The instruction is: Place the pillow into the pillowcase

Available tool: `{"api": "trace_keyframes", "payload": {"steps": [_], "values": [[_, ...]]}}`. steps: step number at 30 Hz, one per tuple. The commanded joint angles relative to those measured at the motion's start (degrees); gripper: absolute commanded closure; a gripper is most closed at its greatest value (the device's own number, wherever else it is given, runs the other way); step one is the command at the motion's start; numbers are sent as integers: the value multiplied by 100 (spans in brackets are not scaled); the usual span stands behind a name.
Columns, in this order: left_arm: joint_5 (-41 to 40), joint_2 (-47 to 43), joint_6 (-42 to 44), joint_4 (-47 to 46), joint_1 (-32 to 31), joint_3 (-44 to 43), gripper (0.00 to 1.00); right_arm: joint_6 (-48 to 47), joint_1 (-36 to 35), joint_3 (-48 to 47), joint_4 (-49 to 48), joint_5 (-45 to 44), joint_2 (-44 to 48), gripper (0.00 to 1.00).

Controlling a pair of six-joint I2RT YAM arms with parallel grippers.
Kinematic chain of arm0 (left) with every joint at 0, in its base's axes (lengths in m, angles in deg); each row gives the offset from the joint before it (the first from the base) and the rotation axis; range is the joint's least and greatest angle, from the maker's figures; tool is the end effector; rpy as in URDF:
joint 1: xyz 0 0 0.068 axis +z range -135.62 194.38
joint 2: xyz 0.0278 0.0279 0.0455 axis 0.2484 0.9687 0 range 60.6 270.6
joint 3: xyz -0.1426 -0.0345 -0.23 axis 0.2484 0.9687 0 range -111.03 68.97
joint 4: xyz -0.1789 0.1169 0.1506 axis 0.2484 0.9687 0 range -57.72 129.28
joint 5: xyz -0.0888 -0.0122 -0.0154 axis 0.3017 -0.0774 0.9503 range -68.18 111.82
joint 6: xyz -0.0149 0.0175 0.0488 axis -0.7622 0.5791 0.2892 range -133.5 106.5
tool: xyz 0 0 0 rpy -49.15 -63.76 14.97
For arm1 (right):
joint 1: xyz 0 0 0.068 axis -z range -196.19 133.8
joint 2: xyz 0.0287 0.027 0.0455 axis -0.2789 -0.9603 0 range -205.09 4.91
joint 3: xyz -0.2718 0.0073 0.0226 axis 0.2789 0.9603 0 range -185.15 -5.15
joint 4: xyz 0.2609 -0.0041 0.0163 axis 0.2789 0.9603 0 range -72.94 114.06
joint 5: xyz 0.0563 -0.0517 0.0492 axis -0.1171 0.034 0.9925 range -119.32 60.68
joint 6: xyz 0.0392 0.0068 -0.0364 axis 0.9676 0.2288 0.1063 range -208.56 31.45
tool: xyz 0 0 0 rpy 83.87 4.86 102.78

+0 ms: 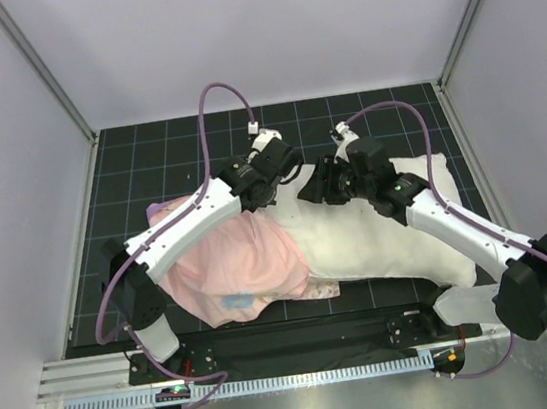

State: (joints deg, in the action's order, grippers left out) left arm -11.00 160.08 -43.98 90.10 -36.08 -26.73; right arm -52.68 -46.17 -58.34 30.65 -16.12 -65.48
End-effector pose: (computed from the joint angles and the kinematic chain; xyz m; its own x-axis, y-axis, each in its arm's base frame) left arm 0.2449 -0.2663 0.3262 -0.7281 0.2124 -0.6517 0.1330 0.9765 0.1697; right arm 0.2354 0.1452 0.2915 -0.7438 0.2296 -0.6277 -0.2720 0.7538 0.5981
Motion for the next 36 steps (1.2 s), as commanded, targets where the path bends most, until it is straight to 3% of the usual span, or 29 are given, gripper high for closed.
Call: {"api": "trace_keyframes", "payload": {"steps": [1,6,9,10,13,16,18,21,24,26,29,31,35,36], "values": [[-462,-297,174,46,97,-195,100,33,-8,-463,-558,438,-211,53],[-234,-438,586,-499,115,-309,100,367,-8,-745,-1049,983,-965,75],[29,-377,779,-824,115,-414,100,621,-130,-667,-1331,940,-1492,94],[134,-359,806,-930,115,-449,100,709,-192,-510,-1541,818,-1617,96],[574,-149,842,-1212,-51,-782,100,1061,-692,-141,-2227,729,-2160,96],[137,332,1008,-1160,-839,-1695,100,1263,-1402,-165,-2545,431,-2584,96],[-92,780,1097,-958,-1132,-2605,100,1500,-1528,-122,-2894,473,-2927,96],[-92,1038,781,-290,-1186,-3226,100,1633,-1389,167,-3370,606,-2736,96],[-461,714,719,-376,-1054,-2675,100,1440,-1160,546,-3127,466,-1957,96],[-296,224,605,-752,-888,-1800,100,1212,-985,634,-2775,360,-1559,96],[100,-400,394,-1123,-501,-779,100,1036,-817,687,-2133,105,-846,90],[74,-613,385,-1387,-395,-460,100,939,-642,740,-1817,-17,-372,76],[100,-921,438,-1633,-386,25,100,414,-238,573,-974,-299,253,59],[100,-965,438,-1643,-377,60,100,281,-63,399,-606,-352,341,47]]}}
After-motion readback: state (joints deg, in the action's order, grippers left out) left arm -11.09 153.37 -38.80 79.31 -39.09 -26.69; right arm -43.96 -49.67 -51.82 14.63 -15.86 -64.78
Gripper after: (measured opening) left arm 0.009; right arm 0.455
